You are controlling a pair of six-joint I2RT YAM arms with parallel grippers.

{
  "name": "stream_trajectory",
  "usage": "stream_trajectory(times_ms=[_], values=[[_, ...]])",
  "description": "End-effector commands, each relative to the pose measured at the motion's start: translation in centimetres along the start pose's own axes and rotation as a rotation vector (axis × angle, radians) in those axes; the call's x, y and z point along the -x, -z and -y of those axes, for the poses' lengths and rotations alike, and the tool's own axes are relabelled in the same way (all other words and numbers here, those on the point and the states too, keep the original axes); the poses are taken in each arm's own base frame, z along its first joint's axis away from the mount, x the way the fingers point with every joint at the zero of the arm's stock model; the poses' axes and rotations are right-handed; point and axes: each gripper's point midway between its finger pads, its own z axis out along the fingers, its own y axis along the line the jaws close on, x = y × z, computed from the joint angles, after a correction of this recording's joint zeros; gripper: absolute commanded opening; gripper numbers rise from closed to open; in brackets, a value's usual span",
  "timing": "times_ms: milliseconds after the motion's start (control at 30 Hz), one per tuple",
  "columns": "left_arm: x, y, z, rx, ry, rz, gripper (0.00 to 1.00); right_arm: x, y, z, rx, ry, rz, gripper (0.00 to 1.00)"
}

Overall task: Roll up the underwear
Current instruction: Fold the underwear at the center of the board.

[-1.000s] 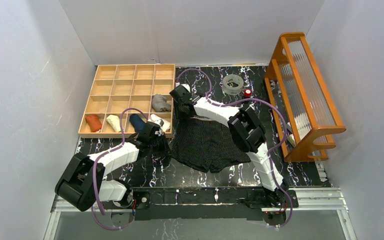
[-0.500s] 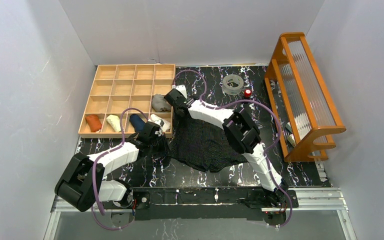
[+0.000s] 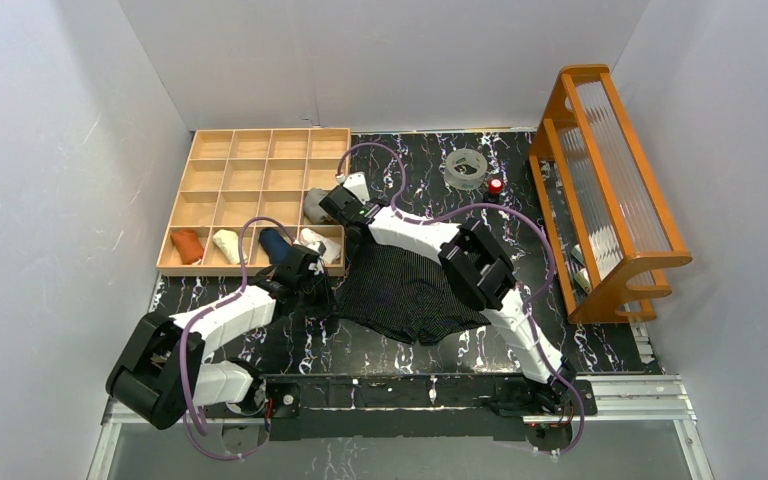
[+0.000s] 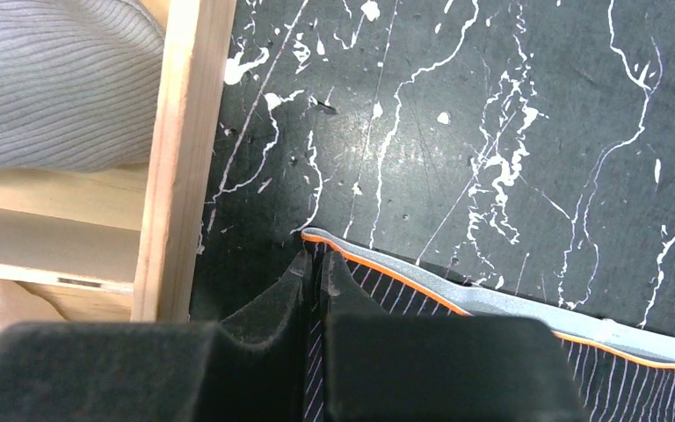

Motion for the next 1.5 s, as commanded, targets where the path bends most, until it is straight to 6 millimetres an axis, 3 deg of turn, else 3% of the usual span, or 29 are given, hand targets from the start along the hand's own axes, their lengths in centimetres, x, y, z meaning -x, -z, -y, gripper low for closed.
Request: stream_trajectory(times_ms=[0, 167, 300, 533, 700, 933, 1133, 1300, 1467], values=[[0.5, 0.7, 0.3, 0.002, -0.012, 0.003, 0.00, -2.7, -1.3, -1.0, 0.023, 0.049, -0.090, 0.07], [2.1, 1.9, 2.2, -0.057, -0.034, 0.043, 0.00, 1.7, 2.0, -2.3, 0.139, 0.006, -0.034, 0.01], [3.2, 3.5, 3.0, -0.065, -0.058, 0.073, 0.00, 5.3, 4.7, -1.4, 0.257, -0.093, -0.011, 0.01], [4.3, 6.1, 4.8, -0.115, -0.092, 0.102, 0.00, 7.3, 7.9, 0.6, 0.464, -0.250, -0.014, 0.01], [4.4, 7.2, 8.3, -0.265, -0.135, 0.050, 0.00, 8.2, 9.0, 3.4, 0.524, -0.322, -0.015, 0.01], [4.9, 7.4, 14.2, -0.385, -0.141, 0.054, 0.00, 7.1, 9.5, 9.0, 0.564, -0.384, -0.030, 0.01], [3.5, 5.0, 18.5, -0.397, -0.154, 0.022, 0.00, 5.4, 9.8, 13.6, 0.528, -0.409, -0.038, 0.01], [2.3, 3.7, 23.3, -0.473, -0.194, -0.006, 0.00, 3.7, 9.8, 17.4, 0.468, -0.429, -0.042, 0.01], [0.9, 1.5, 27.3, -0.528, -0.216, -0.029, 0.00, 2.0, 9.2, 20.2, 0.400, -0.421, -0.065, 0.01]])
